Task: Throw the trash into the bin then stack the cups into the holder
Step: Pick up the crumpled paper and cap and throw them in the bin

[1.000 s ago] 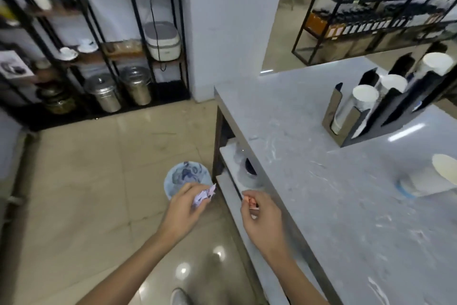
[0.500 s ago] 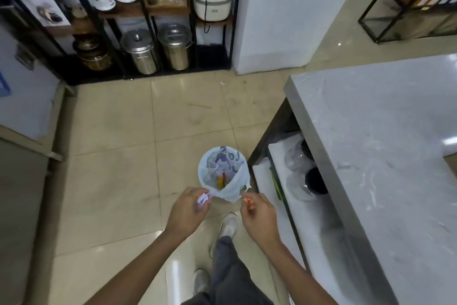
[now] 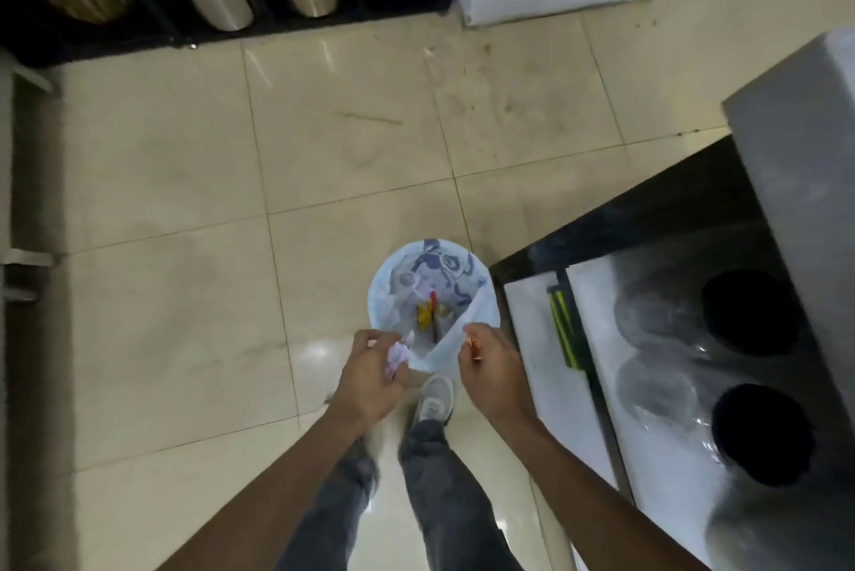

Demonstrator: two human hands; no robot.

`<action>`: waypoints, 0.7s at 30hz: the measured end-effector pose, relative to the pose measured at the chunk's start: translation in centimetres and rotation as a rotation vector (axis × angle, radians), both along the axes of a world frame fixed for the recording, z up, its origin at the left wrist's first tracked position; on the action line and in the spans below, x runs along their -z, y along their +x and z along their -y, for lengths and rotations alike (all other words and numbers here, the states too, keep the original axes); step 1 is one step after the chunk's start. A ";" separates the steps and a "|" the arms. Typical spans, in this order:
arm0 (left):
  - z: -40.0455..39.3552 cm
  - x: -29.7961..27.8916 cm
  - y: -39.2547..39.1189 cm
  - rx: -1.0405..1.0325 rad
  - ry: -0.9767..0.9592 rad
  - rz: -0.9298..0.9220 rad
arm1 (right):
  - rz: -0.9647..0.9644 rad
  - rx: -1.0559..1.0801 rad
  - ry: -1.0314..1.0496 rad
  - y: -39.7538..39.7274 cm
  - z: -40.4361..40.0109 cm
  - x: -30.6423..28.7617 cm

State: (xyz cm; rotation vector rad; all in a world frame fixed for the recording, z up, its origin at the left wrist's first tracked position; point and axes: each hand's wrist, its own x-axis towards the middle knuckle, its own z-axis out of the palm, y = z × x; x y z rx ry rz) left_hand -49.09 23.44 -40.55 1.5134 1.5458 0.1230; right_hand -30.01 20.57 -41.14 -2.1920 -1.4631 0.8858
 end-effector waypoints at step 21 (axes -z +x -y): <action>-7.1 26.4 1.9 0.487 0.056 -0.043 | -0.036 -0.002 -0.119 -0.9 -5.5 26.1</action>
